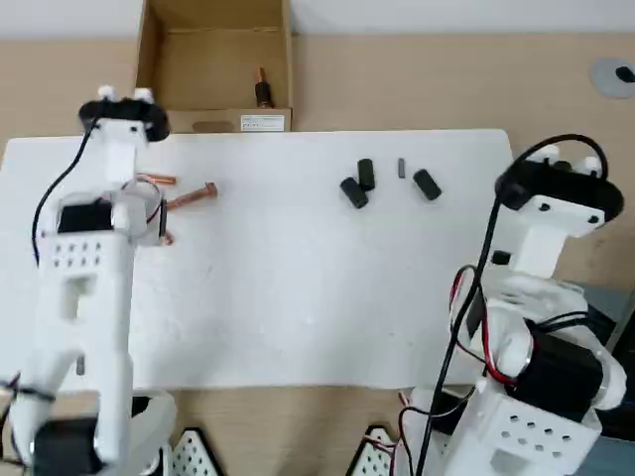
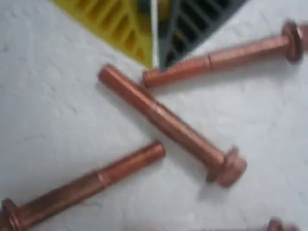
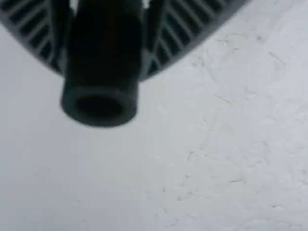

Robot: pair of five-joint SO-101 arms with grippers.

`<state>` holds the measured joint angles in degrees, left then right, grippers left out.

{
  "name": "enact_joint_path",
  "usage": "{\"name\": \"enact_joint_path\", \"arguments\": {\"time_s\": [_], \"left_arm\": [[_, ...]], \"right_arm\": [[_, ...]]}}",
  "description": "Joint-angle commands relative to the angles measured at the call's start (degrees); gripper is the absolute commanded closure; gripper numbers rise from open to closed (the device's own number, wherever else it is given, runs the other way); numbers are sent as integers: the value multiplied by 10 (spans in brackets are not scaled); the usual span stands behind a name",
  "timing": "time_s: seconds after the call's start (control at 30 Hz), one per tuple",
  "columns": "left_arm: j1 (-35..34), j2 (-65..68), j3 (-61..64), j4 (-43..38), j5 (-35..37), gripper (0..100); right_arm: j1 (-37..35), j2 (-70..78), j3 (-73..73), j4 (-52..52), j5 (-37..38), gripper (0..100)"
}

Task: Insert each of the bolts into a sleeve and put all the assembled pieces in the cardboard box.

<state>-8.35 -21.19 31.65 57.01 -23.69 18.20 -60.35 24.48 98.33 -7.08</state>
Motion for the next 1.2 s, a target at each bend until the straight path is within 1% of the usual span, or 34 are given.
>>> {"name": "enact_joint_path", "arguments": {"time_s": [0.0, 0.07, 0.17, 0.33, 0.6, 0.67, 0.83, 1.03, 1.17], "left_arm": [[6, 50, -79, 5, -74, 993], [18, 77, -109, 25, -103, 977], [37, 122, -163, 78, -127, 929], [62, 219, -281, 165, -176, 922], [66, 393, -485, 259, -244, 922], [66, 431, -533, 273, -256, 920], [63, 517, -637, 295, -277, 871], [67, 603, -737, 325, -282, 872], [67, 652, -781, 324, -293, 872]], "right_arm": [[20, -7, 0, -12, -4, 989], [26, -7, 0, -11, -4, 989], [28, -7, 0, -11, -4, 989], [28, -7, 7, -12, -4, 989], [28, -7, 22, -15, -4, 989], [28, -7, 22, -15, -4, 989], [28, -7, 24, -15, -4, 989], [28, -7, 24, -15, -4, 989], [28, -7, 24, -15, -4, 989]]}}
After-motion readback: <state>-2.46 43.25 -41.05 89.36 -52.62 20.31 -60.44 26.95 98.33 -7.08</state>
